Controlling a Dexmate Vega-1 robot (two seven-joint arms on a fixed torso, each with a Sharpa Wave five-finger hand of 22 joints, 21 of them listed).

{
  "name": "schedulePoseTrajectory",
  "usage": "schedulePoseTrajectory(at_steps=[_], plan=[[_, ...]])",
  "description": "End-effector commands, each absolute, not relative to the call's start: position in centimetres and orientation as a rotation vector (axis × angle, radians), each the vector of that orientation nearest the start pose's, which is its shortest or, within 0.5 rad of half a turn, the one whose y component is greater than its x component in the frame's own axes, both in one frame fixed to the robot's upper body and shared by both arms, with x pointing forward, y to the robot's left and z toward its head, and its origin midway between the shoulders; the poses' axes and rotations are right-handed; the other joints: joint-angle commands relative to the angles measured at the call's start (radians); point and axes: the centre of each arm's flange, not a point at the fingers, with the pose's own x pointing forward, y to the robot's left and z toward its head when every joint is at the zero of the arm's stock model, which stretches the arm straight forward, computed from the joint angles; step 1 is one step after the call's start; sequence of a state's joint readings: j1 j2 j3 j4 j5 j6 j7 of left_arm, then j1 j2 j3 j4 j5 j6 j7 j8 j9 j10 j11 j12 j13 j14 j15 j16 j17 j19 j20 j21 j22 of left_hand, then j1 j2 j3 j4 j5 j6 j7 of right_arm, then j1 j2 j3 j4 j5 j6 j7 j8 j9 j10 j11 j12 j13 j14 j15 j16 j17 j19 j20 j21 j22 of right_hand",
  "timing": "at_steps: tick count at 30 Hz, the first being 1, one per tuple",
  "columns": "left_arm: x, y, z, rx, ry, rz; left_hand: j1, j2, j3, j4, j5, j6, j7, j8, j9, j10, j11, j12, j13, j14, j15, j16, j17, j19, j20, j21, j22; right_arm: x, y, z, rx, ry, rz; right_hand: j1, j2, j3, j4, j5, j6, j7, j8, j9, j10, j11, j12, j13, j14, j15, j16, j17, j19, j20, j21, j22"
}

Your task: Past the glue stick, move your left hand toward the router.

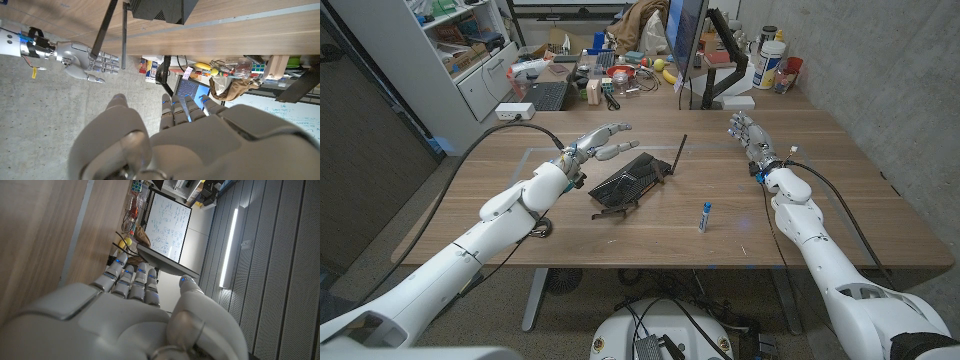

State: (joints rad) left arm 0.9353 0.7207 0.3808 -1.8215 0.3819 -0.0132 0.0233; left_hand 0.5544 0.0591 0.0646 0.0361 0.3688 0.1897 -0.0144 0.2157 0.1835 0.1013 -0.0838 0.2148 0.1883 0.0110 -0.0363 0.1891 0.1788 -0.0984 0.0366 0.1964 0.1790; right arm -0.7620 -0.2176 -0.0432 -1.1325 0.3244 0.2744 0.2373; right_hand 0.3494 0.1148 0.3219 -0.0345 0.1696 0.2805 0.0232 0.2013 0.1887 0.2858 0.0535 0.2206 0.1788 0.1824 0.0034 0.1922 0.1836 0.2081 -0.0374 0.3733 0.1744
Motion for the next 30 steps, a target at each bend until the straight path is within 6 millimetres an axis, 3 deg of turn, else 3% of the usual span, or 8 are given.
schedulePoseTrajectory(at_steps=[1,30], plan=[[57.3,22.2,2.2,1.183,-0.741,-0.077,-0.003,-0.014,-0.008,-0.001,-0.004,0.0,-0.008,-0.002,0.004,0.006,0.002,-0.003,0.004,0.006,-0.013,0.002,0.004,-0.001,0.005,0.006,0.002,68.0,-29.6,0.3,0.034,-0.653,0.186,-0.008,-0.003,-0.002,-0.005,0.007,0.004,-0.002,-0.005,0.001,0.009,-0.005,-0.004,0.006,0.011,-0.001,0.0,0.002,0.006,-0.003,-0.003,0.003],[58.8,21.7,0.5,1.227,-0.648,-0.106,-0.009,-0.031,-0.024,-0.001,-0.002,0.01,-0.014,-0.003,0.005,0.012,0.006,-0.003,0.005,0.013,-0.012,0.003,0.005,0.004,0.004,0.008,0.003,68.3,-29.4,0.7,0.013,-0.646,0.188,-0.011,-0.002,-0.002,-0.006,0.007,0.005,-0.003,-0.006,0.001,0.009,-0.002,-0.005,0.006,0.011,-0.001,-0.001,0.002,0.008,0.001,-0.015,0.004]])
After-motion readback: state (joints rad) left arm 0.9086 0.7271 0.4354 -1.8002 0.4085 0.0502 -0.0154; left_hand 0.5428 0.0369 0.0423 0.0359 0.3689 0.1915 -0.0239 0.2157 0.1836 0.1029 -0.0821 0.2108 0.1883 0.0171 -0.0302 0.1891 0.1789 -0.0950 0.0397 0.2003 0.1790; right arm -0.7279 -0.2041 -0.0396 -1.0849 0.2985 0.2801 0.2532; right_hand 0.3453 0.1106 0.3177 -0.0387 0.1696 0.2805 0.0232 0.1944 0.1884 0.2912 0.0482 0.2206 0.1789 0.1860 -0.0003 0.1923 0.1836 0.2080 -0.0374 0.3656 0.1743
